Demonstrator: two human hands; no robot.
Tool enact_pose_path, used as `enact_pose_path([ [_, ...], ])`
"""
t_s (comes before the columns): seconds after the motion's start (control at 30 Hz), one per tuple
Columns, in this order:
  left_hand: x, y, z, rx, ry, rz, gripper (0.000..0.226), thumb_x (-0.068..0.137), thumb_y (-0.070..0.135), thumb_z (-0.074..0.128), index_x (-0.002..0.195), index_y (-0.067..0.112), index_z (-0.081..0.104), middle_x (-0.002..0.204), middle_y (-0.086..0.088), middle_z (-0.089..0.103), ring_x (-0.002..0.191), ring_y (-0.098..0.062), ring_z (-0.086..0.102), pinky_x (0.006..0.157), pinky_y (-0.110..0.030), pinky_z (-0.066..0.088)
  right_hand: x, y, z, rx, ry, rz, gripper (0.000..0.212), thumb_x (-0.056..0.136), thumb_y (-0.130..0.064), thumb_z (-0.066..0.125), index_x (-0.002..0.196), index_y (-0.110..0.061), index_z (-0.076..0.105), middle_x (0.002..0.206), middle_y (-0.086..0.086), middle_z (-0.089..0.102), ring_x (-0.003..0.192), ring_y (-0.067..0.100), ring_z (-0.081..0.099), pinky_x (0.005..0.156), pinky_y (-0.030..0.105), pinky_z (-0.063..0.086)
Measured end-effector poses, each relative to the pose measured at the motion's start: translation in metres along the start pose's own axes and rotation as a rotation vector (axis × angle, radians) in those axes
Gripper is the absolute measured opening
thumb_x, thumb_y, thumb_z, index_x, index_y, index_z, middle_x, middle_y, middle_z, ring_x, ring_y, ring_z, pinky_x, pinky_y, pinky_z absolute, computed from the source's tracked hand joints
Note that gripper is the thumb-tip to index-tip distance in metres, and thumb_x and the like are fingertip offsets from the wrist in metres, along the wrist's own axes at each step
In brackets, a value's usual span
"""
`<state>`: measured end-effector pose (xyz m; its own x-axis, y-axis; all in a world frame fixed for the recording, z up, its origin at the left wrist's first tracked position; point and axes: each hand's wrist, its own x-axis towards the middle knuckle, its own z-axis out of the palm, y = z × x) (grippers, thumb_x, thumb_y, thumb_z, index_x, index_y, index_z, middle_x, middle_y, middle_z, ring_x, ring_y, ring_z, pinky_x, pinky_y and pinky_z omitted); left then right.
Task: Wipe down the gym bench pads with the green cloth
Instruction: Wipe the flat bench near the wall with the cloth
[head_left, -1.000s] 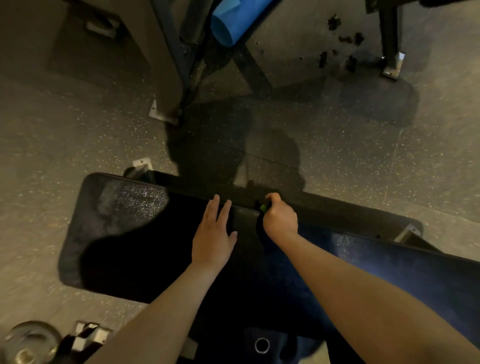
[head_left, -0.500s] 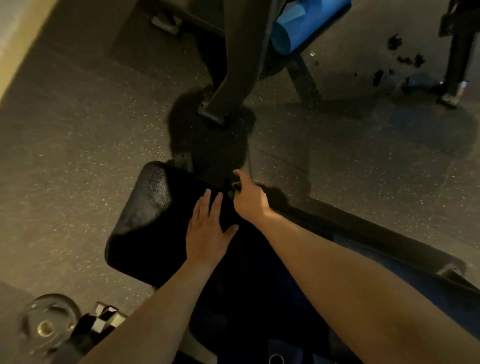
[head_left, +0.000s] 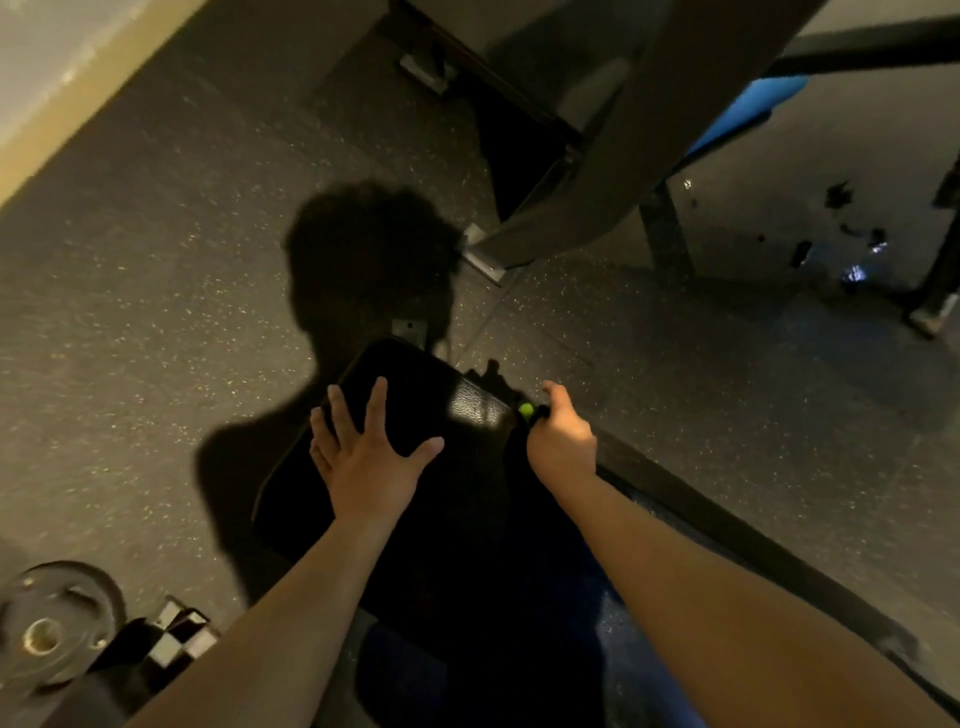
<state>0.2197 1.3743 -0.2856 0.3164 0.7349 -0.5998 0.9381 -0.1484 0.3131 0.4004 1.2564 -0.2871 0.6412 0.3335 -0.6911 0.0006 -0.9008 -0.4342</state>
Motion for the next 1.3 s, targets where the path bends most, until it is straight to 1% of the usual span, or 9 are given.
enact_pose_path([
  [0.1, 0.004, -0.012, -0.006, -0.005, 0.018, 0.055, 0.091, 0.087, 0.067, 0.059, 0.156, 0.047, 0.003, 0.167, 0.0, -0.012, 0.153, -0.03, -0.013, 0.123, -0.052, 0.004, 0.009, -0.051, 0.027, -0.005, -0.043, -0.049, 0.05, 0.099, -0.016, 0.042, 0.143, -0.039, 0.038, 0.104, 0.009, 0.061, 0.104, 0.033, 0.057, 0.085, 0.036, 0.042],
  [0.2, 0.007, -0.027, -0.006, 0.006, 0.072, 0.077, 0.093, 0.087, 0.065, 0.059, 0.158, 0.042, 0.004, 0.168, 0.002, -0.005, 0.154, -0.025, -0.007, 0.123, -0.047, 0.008, 0.013, -0.098, 0.058, -0.09, -0.008, -0.113, 0.054, 0.097, -0.01, 0.043, 0.145, -0.035, 0.039, 0.121, 0.014, 0.064, 0.112, 0.036, 0.058, 0.094, 0.038, 0.043],
  [0.57, 0.009, -0.052, -0.012, -0.155, 0.062, 0.137, 0.09, 0.094, 0.045, 0.063, 0.159, 0.033, 0.001, 0.167, 0.011, -0.003, 0.153, -0.011, -0.008, 0.122, -0.031, 0.009, 0.028, -0.155, 0.113, -0.418, 0.007, -0.599, 0.053, 0.091, -0.003, 0.048, 0.14, -0.022, 0.051, 0.127, 0.008, 0.062, 0.122, 0.029, 0.052, 0.102, 0.034, 0.039],
  [0.73, -0.004, -0.09, -0.017, -0.143, 0.111, 0.043, 0.073, 0.095, 0.044, 0.058, 0.157, 0.023, 0.024, 0.162, 0.0, 0.028, 0.152, -0.016, 0.019, 0.124, -0.039, 0.021, -0.04, -0.171, 0.177, -0.593, -0.285, -0.748, 0.047, 0.101, -0.02, 0.037, 0.148, -0.023, 0.038, 0.128, 0.009, 0.06, 0.12, 0.03, 0.055, 0.096, 0.04, 0.049],
  [0.8, -0.014, -0.107, -0.028, -0.319, 0.094, -0.041, 0.063, 0.094, 0.036, 0.063, 0.15, 0.03, 0.034, 0.148, 0.006, 0.048, 0.139, -0.013, 0.042, 0.111, -0.035, 0.04, -0.057, -0.176, 0.187, -0.526, -0.383, -0.616, 0.052, 0.101, -0.015, 0.04, 0.151, -0.026, 0.034, 0.131, 0.009, 0.06, 0.119, 0.03, 0.057, 0.097, 0.04, 0.05],
  [0.9, -0.034, -0.123, -0.064, -0.559, 0.01, -0.127, 0.068, 0.098, 0.021, 0.06, 0.154, 0.035, 0.025, 0.129, 0.017, 0.055, 0.117, -0.004, 0.053, 0.093, -0.024, 0.043, -0.078, -0.189, 0.167, -0.373, -0.467, -0.529, 0.056, 0.096, -0.01, 0.046, 0.149, -0.027, 0.039, 0.139, 0.009, 0.057, 0.128, 0.027, 0.053, 0.105, 0.033, 0.044],
  [1.03, -0.065, -0.117, -0.102, -0.893, 0.009, -0.249, 0.055, 0.098, 0.024, 0.059, 0.147, 0.038, 0.038, 0.123, 0.014, 0.063, 0.113, -0.01, 0.062, 0.103, -0.039, 0.048, -0.13, -0.204, 0.124, -0.107, -0.46, -0.505, 0.045, 0.1, -0.009, 0.048, 0.143, -0.022, 0.046, 0.135, 0.003, 0.058, 0.113, 0.019, 0.063, 0.083, 0.014, 0.051],
  [1.2, -0.136, -0.076, -0.163, -1.169, 0.195, -0.255, 0.028, 0.102, 0.024, 0.055, 0.13, 0.028, 0.055, 0.115, 0.003, 0.068, 0.104, -0.012, 0.066, 0.094, -0.033, 0.054, -0.214, -0.218, 0.08, 0.083, -0.487, -0.545, 0.028, 0.097, -0.01, 0.056, 0.122, -0.021, 0.062, 0.124, 0.006, 0.063, 0.113, 0.018, 0.061, 0.096, 0.03, 0.051],
  [1.3, -0.193, -0.057, -0.189, -1.299, 0.27, -0.282, 0.018, 0.101, 0.025, 0.058, 0.118, 0.029, 0.06, 0.109, -0.002, 0.071, 0.1, -0.02, 0.07, 0.095, -0.043, 0.056, -0.272, -0.221, 0.042, 0.192, -0.512, -0.503, 0.022, 0.098, -0.015, 0.056, 0.116, -0.024, 0.064, 0.117, 0.003, 0.064, 0.106, 0.016, 0.063, 0.094, 0.033, 0.054],
])
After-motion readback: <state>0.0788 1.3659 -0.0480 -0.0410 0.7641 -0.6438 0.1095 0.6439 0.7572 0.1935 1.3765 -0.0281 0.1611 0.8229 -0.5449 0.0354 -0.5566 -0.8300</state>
